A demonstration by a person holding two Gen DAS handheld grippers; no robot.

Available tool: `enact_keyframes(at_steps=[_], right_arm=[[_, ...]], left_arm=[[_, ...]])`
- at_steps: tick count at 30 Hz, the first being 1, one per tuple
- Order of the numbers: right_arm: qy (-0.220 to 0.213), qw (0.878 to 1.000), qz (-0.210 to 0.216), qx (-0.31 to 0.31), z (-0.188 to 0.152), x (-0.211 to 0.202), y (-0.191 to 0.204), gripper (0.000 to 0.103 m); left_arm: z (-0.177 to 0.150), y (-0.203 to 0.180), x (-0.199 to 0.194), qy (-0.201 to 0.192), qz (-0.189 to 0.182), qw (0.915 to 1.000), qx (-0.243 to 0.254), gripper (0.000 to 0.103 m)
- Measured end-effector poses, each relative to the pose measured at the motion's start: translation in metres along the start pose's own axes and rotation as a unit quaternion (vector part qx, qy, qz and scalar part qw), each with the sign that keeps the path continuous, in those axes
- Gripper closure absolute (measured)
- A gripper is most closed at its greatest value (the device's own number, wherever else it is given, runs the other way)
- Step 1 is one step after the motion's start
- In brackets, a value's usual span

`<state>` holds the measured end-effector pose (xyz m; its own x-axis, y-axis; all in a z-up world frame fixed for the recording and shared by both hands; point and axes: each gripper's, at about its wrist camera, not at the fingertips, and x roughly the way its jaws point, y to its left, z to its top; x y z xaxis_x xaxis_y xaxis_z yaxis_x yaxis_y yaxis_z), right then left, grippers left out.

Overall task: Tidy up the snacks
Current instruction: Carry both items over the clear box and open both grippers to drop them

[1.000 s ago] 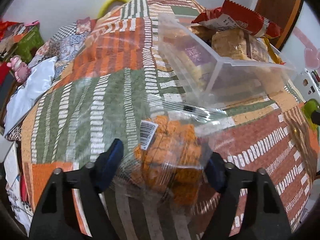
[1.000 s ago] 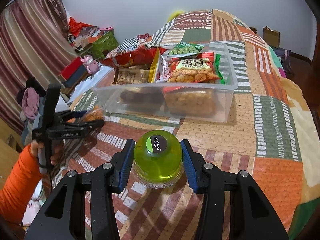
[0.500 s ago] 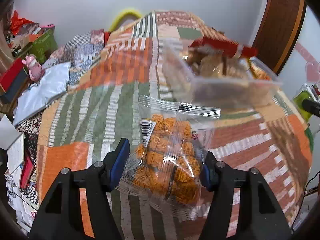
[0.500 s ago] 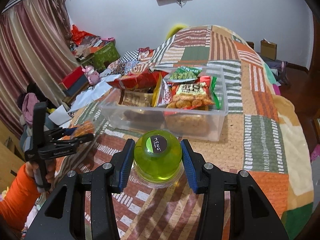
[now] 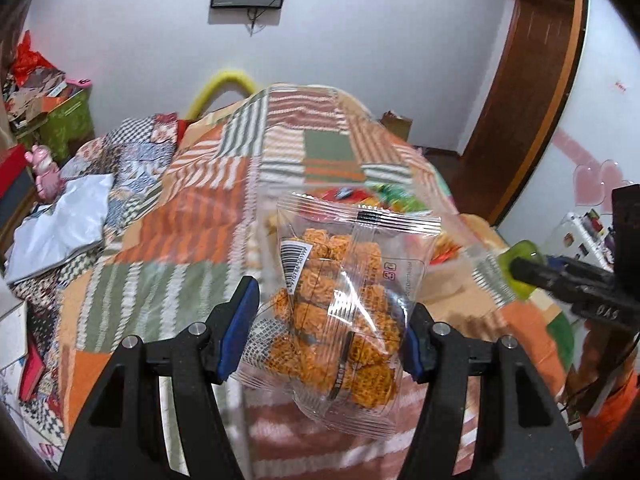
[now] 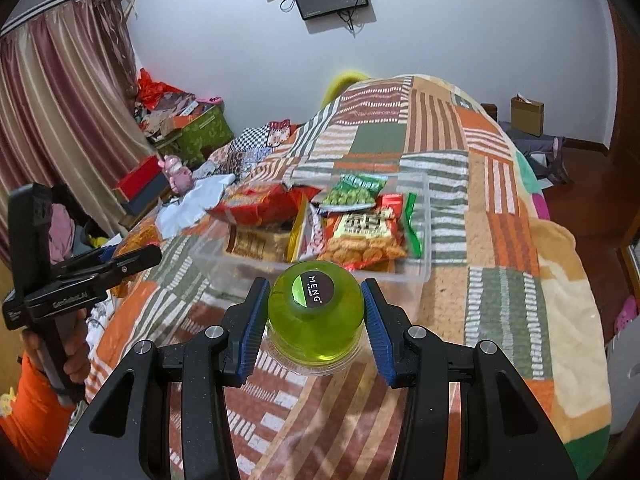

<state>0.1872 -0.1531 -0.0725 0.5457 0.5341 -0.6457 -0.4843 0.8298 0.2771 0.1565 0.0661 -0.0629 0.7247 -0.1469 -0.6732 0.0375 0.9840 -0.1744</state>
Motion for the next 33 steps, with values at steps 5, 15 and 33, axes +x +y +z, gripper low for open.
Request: enact_keyframes(at_steps=[5, 15, 33], right_arm=[[-0.013, 1.0, -0.006, 0.001, 0.014, 0.003, -0.007, 0.06], [-0.02, 1.0, -0.016, 0.009, 0.038, 0.022, -0.02, 0.06], [0.019, 1.0, -0.014, 0.019, 0.052, 0.089, -0.029, 0.06]], left_arm=[[0.02, -0.021, 0.014, -0.006, -0.014, 0.9999, 0.002, 0.041], [0.051, -0.048, 0.05, -0.008, -0.034, 0.9994, 0.008, 0.041], [0.073, -0.057, 0.114, -0.002, 0.046, 0.9979, 0.046, 0.041]])
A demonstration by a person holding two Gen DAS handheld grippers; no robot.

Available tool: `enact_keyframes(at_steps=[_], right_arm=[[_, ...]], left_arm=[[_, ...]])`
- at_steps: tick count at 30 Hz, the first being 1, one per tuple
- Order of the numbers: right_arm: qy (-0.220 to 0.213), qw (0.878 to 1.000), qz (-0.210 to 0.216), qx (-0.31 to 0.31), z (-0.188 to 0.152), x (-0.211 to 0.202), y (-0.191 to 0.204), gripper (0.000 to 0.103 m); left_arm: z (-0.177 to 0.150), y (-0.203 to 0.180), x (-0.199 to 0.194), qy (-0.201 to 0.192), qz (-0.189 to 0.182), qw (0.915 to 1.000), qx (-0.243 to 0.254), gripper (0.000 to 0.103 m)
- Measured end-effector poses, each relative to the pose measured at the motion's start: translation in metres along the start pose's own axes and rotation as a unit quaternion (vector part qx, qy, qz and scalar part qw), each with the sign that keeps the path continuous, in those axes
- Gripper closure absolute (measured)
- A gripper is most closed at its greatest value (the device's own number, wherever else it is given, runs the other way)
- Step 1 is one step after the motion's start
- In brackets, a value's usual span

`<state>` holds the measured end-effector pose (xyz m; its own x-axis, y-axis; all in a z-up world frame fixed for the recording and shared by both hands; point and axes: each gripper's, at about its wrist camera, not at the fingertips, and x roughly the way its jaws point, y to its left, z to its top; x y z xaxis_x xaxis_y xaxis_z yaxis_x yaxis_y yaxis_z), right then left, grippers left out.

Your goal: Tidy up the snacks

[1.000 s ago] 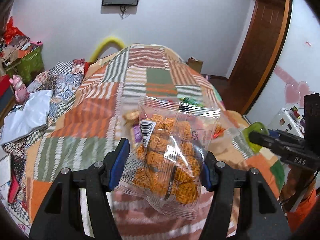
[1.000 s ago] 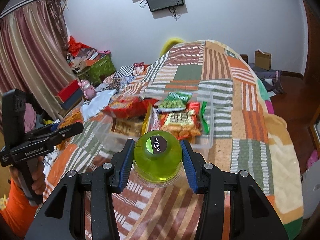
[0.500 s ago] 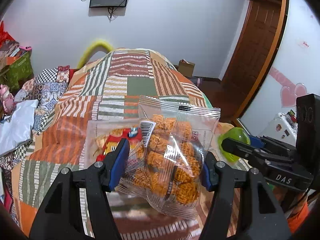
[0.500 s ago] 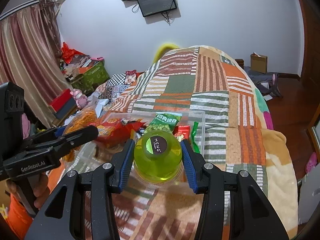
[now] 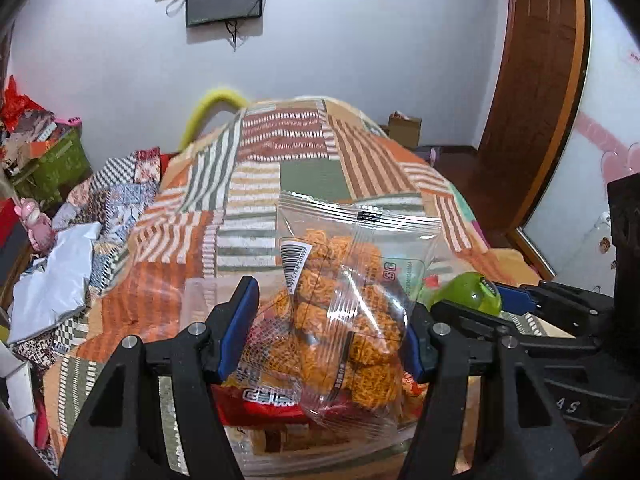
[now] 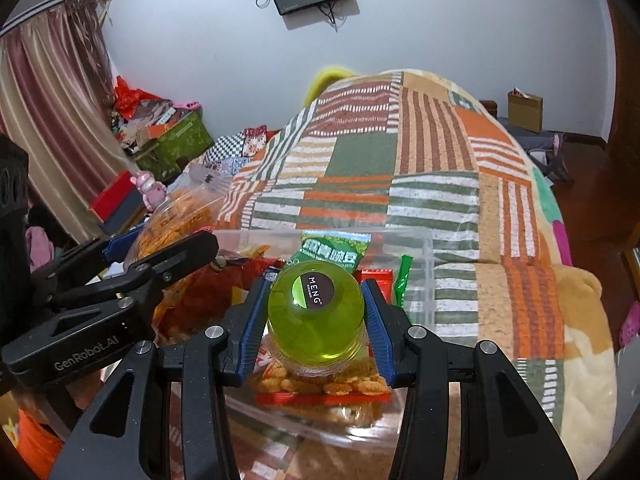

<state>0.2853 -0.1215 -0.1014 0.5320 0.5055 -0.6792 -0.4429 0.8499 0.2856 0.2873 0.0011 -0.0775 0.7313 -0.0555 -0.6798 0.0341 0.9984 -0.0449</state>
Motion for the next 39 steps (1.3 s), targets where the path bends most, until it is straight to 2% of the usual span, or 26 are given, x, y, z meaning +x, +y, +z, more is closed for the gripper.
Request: enact_keyframes(at_steps=[7, 12, 16, 18, 25, 30, 37, 39], right_arm=[[0.008, 1.0, -0.012, -0.026, -0.006, 0.005, 0.003, 0.059], [0.003, 0.998, -0.027, -0.05, -0.007, -0.004, 0.01, 0.059], [-0.004, 0.999, -0.021, -0.045, -0.006, -0.013, 0.009, 0.051], [-0.009, 0.999, -0.021, -0.046, -0.005, -0.018, 0.009, 0.05], [-0.033, 0.998, -0.014, -0.051, -0.007, -0.049, 0.017, 0.05], [-0.062, 0.996, -0.009, -0.055, -0.013, -0.082, 0.026, 0.05], [-0.114, 0.991, -0.006, -0.066, -0.025, -0.133, 0.044, 0.05], [-0.13, 0.989, -0.006, -0.069, -0.029, -0.146, 0.049, 0.047]], left_arm=[[-0.007, 0.008, 0.018, 0.035, -0.013, 0.9992, -0.013, 0.037], [-0.01, 0.007, 0.014, 0.033, -0.013, 0.9993, -0.009, 0.032], [-0.01, 0.011, 0.004, 0.026, -0.024, 0.9992, -0.017, 0.027], [-0.01, 0.013, -0.005, 0.021, -0.034, 0.999, -0.022, 0.025], [-0.014, 0.012, -0.046, -0.013, -0.045, 0.9986, -0.023, 0.025], [-0.022, 0.013, -0.089, -0.049, -0.05, 0.9971, -0.029, 0.025], [-0.039, 0.012, -0.152, -0.117, -0.045, 0.9915, -0.035, 0.025], [-0.045, 0.011, -0.168, -0.137, -0.042, 0.9891, -0.034, 0.02]])
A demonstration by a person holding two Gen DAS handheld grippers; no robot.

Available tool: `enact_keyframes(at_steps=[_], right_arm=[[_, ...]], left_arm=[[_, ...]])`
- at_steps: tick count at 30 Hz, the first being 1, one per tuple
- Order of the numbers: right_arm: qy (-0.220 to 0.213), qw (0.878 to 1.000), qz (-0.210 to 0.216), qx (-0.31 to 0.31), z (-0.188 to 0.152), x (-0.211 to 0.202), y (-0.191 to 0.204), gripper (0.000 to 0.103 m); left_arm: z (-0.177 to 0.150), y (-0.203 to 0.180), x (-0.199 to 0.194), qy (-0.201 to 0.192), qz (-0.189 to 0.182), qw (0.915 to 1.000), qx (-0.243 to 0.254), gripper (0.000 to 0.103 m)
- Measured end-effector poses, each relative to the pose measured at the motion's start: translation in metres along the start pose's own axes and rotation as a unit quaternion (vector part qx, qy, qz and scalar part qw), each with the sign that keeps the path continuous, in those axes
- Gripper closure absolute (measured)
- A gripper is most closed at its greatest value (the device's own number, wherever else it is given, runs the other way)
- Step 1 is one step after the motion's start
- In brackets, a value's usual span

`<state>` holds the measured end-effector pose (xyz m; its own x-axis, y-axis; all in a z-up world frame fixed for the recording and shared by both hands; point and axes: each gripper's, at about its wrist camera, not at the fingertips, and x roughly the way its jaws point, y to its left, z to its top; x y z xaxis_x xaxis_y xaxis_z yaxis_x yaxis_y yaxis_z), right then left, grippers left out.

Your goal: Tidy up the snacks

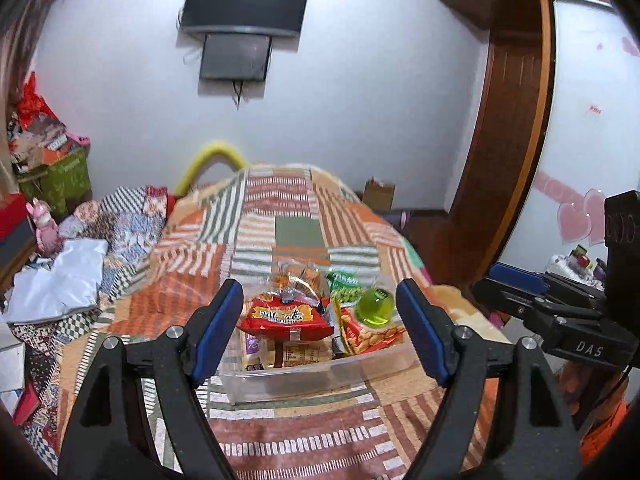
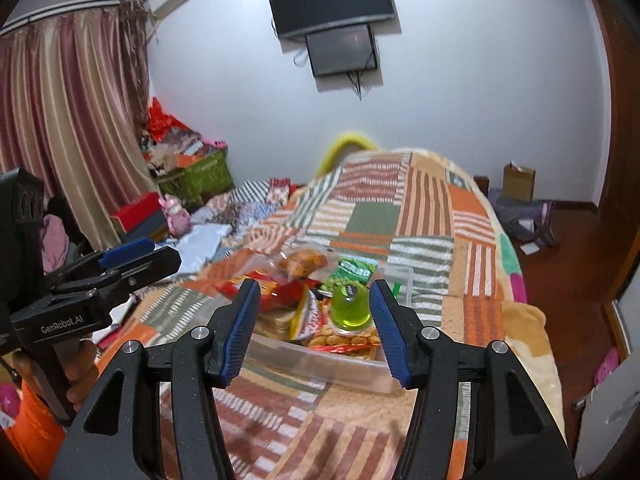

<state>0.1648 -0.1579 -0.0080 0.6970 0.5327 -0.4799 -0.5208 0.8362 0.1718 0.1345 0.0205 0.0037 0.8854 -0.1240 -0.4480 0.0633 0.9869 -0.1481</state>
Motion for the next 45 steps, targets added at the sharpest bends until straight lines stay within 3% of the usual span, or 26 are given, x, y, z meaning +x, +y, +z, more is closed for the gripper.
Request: enact_keyframes(at_steps=[3, 8, 16, 45], right_arm=[[-0.031, 0.999, -0.006, -0.005, -0.002, -0.023, 0.01, 0.032], [-0.062, 0.998, -0.01, -0.018, -0.004, -0.047, 0.022, 0.021], [-0.085, 0.996, -0.014, -0.02, -0.012, -0.061, 0.032, 0.002], [-0.079, 0.997, -0.007, -0.022, -0.024, -0.063, 0.039, 0.002]], left_arm=[[-0.002, -0.004, -0.026, -0.032, 0.002, 0.9995, 0.005, 0.012], [-0.007, -0.016, -0.061, -0.072, 0.012, 0.9972, 0.019, 0.001], [-0.012, -0.02, -0.084, -0.087, 0.012, 0.996, 0.018, 0.0], [-0.026, -0.02, -0.082, -0.071, 0.023, 0.9971, 0.014, 0.0]])
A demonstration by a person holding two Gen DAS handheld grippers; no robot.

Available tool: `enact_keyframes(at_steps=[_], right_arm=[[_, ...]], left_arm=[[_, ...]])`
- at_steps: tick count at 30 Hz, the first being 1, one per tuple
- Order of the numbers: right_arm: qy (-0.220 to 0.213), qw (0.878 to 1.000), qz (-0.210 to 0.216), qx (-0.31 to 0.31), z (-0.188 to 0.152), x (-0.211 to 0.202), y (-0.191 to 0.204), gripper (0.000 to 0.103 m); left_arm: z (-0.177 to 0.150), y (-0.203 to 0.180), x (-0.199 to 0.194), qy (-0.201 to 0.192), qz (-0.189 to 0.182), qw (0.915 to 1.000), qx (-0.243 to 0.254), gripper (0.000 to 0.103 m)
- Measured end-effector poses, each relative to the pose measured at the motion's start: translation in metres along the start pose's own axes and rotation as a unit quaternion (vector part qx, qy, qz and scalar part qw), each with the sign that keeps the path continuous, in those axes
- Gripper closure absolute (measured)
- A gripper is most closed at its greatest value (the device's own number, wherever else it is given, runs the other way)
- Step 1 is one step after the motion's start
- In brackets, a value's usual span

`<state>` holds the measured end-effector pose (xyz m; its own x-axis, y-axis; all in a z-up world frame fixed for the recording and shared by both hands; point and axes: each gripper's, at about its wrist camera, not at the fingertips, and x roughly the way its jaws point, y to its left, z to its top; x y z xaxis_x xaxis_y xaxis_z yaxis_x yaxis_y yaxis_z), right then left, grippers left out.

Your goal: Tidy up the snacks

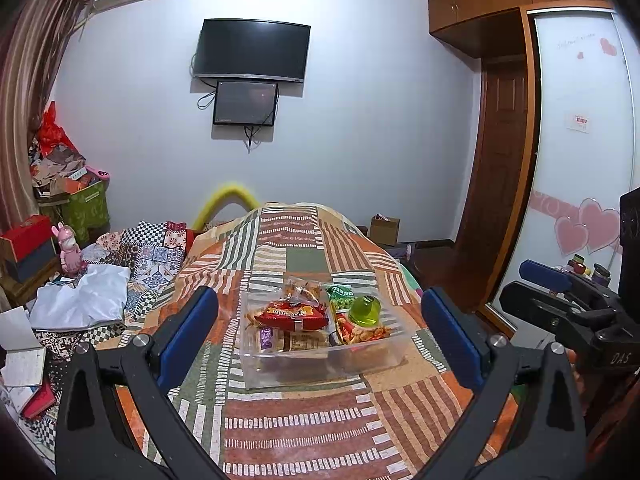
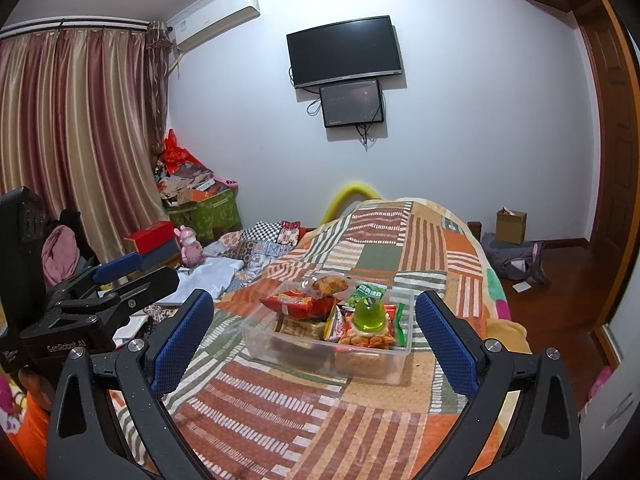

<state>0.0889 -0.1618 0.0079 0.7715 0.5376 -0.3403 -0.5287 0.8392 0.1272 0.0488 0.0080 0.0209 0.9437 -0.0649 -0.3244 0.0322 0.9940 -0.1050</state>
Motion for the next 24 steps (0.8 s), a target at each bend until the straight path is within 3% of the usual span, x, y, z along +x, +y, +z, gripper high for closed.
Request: enact_keyframes(at_steps=[24], right_arm=[[0.002, 1.0, -0.002, 0.003, -0.0013, -0.0004, -0.0024, 0.002]], left_arm=[[-0.0039, -0.001, 0.0013, 0.004, -0.005, 1.0, 0.002, 0.0]])
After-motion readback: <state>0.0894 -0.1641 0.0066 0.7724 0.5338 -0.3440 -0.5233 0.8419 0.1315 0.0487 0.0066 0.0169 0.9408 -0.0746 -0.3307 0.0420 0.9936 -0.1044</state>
